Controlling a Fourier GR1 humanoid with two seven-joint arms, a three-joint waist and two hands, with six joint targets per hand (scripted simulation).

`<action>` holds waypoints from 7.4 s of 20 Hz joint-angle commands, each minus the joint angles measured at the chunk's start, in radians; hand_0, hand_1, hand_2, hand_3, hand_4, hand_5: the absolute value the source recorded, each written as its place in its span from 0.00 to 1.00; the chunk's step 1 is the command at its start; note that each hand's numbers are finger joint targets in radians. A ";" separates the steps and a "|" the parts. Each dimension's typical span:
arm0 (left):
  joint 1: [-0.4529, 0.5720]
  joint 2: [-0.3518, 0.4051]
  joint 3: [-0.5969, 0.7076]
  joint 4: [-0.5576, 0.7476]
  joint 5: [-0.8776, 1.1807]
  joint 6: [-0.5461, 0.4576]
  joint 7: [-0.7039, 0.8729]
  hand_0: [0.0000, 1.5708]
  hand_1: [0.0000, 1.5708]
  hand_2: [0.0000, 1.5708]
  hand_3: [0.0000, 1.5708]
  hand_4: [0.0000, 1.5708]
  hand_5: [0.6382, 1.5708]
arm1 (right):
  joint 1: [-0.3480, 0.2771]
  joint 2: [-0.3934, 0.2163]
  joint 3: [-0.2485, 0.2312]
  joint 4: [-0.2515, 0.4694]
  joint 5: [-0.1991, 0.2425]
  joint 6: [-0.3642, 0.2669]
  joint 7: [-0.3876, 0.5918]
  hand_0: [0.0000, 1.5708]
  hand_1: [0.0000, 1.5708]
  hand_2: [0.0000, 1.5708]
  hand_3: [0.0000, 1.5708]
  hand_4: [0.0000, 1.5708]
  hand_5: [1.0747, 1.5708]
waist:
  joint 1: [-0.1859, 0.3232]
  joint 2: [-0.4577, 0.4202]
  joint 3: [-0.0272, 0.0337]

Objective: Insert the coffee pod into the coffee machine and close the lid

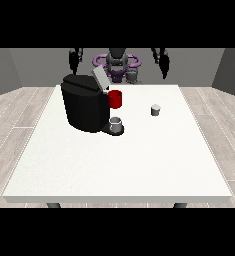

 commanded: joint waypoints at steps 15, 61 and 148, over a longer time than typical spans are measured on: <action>-0.164 0.215 0.146 0.166 -0.023 -0.132 -0.108 0.00 0.00 0.00 0.00 0.00 1.00 | 0.015 0.069 -0.046 0.048 0.001 -0.083 -0.138 0.00 0.00 0.00 0.00 0.14 1.00 | -0.113 0.050 0.0234; -0.550 0.333 0.049 0.969 -0.488 0.041 -0.232 0.43 0.43 0.52 0.35 0.00 1.00 | -0.153 0.043 -0.009 0.117 0.033 -0.126 -0.015 0.00 0.00 0.00 0.00 0.33 1.00 | -0.203 0.208 0.0231; -1.140 0.300 0.095 0.959 -0.667 -0.101 -0.107 0.74 0.74 0.79 0.75 0.32 1.00 | -0.324 0.043 -0.054 0.225 -0.017 -0.152 -0.028 0.00 0.00 0.00 0.00 0.29 1.00 | -0.311 0.263 0.0235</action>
